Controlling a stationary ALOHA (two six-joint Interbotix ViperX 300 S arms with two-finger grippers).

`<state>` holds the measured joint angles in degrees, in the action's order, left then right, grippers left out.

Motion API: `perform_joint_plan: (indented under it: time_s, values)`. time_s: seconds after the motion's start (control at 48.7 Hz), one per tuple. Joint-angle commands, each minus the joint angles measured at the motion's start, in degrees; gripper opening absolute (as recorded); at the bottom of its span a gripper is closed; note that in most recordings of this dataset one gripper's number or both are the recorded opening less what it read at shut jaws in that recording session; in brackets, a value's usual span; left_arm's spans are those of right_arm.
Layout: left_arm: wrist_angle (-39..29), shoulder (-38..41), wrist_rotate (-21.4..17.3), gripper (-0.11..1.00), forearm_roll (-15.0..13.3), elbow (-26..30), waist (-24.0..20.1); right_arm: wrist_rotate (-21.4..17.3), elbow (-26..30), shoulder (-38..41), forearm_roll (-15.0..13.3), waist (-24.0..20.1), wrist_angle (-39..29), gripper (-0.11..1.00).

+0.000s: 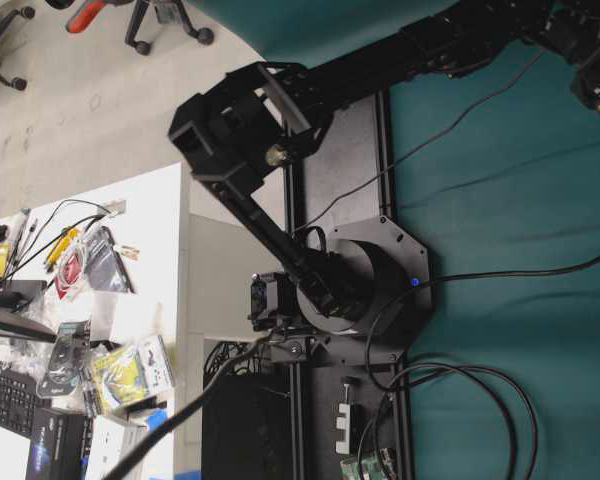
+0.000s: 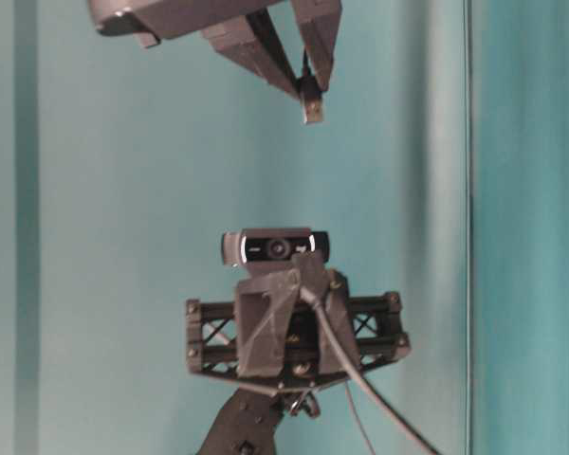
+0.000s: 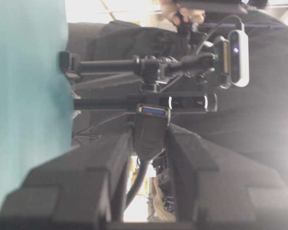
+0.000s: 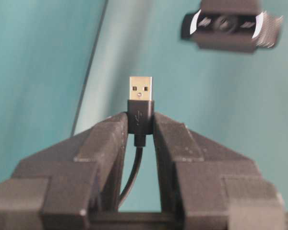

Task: Insert the USB using both arms.
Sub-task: 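Lift both held cable ends and bring them face to face in midair, then align the right gripper's USB plug above the left gripper's socket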

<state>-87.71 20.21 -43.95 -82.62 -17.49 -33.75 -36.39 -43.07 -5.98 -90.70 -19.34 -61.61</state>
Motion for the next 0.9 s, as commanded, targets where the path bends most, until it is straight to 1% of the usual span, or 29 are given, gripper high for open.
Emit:
perform_joint_plan:
  time_s: [0.0,0.062,0.103,0.144,0.206,0.432,0.884]
  values:
    - [0.44,0.09,-0.62,0.30,-0.79,2.37,0.97,-2.29,1.58,0.26,-3.60,-0.18,-0.44,0.20]
    - [0.35,0.62,-0.44,0.30,-0.79,3.34,1.76,-2.81,1.76,1.23,-6.86,-0.26,-0.44,0.20]
    - [0.26,0.88,-0.35,0.30,-0.88,3.87,2.11,-2.90,1.85,1.67,-8.53,-0.26,-0.44,0.20]
    - [0.26,1.14,-0.26,0.30,-0.79,4.22,2.29,-3.08,2.02,2.02,-9.67,-0.18,-0.44,0.20]
    - [0.26,1.23,-0.26,0.30,-0.79,4.57,2.37,-3.25,2.20,2.37,-10.46,-0.18,-0.26,0.20]
    - [0.26,1.41,0.70,0.30,-0.79,4.57,2.90,-3.16,1.58,2.64,-10.72,-0.18,1.85,0.20]
    - [0.70,1.41,0.88,0.30,-0.79,4.83,3.25,-2.90,1.67,2.64,-11.07,-0.09,5.71,0.20]
